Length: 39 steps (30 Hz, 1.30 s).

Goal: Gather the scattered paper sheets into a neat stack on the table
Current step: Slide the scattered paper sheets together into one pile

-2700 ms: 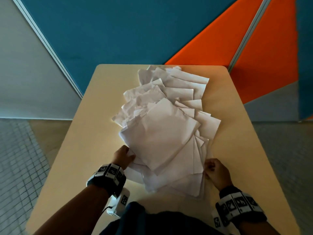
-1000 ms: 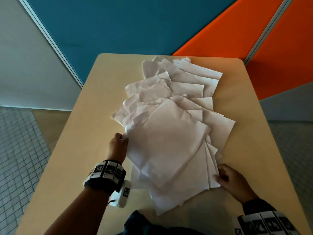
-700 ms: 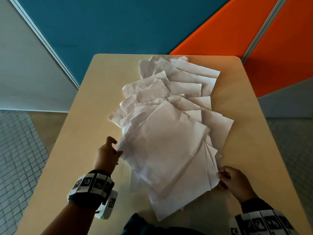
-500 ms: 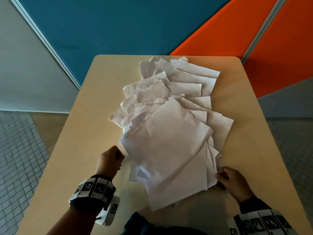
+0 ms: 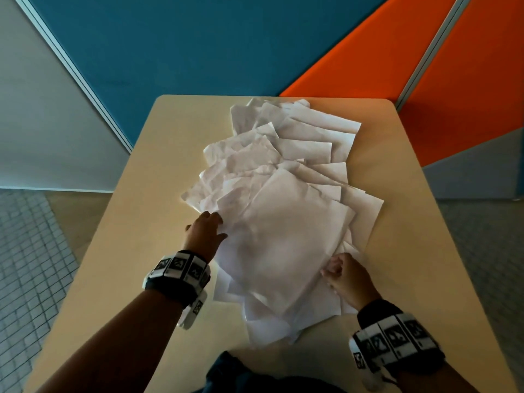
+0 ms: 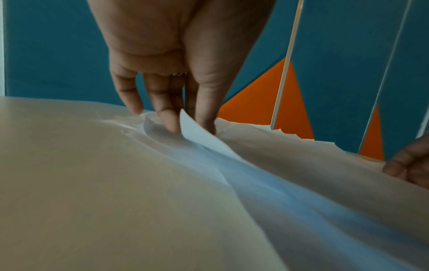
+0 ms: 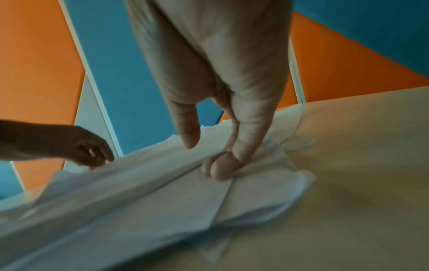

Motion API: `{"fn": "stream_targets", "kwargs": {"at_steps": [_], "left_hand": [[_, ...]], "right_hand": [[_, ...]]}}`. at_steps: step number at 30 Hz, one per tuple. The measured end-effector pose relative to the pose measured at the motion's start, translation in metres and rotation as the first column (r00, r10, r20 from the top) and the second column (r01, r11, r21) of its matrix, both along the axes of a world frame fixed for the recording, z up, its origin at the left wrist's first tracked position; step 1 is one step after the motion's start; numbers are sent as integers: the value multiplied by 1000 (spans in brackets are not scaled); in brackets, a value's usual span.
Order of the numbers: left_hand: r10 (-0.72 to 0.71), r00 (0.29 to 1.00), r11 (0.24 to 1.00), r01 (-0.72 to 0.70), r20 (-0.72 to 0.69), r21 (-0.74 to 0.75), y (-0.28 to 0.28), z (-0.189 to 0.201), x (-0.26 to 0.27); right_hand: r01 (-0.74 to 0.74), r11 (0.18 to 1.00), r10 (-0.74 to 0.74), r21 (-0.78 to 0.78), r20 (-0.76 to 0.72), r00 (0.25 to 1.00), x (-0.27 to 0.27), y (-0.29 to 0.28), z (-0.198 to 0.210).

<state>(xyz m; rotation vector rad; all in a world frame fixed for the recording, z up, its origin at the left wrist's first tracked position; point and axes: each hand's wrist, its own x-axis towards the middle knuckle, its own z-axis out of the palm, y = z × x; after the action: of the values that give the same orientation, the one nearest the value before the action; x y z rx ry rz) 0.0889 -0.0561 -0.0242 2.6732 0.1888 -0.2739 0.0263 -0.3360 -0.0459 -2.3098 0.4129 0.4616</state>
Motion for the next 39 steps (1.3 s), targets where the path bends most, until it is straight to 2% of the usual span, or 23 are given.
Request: {"fn": "stream_targets", "kwargs": {"at_steps": [4,7,10,13,15,18,21,25,28,33,36,39], "left_hand": [[-46,992,995,55,-115,81,-2,-4,-8],[-73,989,988,89,-132,125,-7,-2,-14],[-113,980,992,121,-164,40,-10,-1,-22],[-206,944,978,204,-256,-34,-15,-2,-34],[-171,950,985,169,-262,-32,-21,-4,-40],[-64,973,995,44,-220,-93,-30,-1,-41],[-15,965,984,-32,-260,-177,-40,2,-36],[-24,947,973,-52,-320,-226,-49,3,-33],[38,964,957,-111,-264,-269,-49,2,-32],[103,974,875,-185,-200,-448,-45,0,-34],[94,971,793,-208,-222,-573,-42,1,-40],[23,959,675,-222,-281,-703,-38,1,-49]], "right_hand": [[44,999,-44,-17,44,998,-2,4,-3],[105,994,-106,34,31,994,-1,4,-4],[164,984,-165,71,18,986,0,4,-7],[207,977,-211,58,55,976,-1,5,-10],[205,979,-206,23,66,976,-4,6,-8],[167,985,-165,-36,64,984,-5,8,-4],[113,992,-110,-58,48,993,-1,8,-6],[113,992,-111,-59,35,993,3,4,-11],[112,992,-110,-61,48,993,3,3,-12],[144,990,-144,6,33,989,5,0,-3],[135,991,-135,-3,50,990,12,-4,0],[100,995,-96,-20,144,985,24,-5,-2]]}}
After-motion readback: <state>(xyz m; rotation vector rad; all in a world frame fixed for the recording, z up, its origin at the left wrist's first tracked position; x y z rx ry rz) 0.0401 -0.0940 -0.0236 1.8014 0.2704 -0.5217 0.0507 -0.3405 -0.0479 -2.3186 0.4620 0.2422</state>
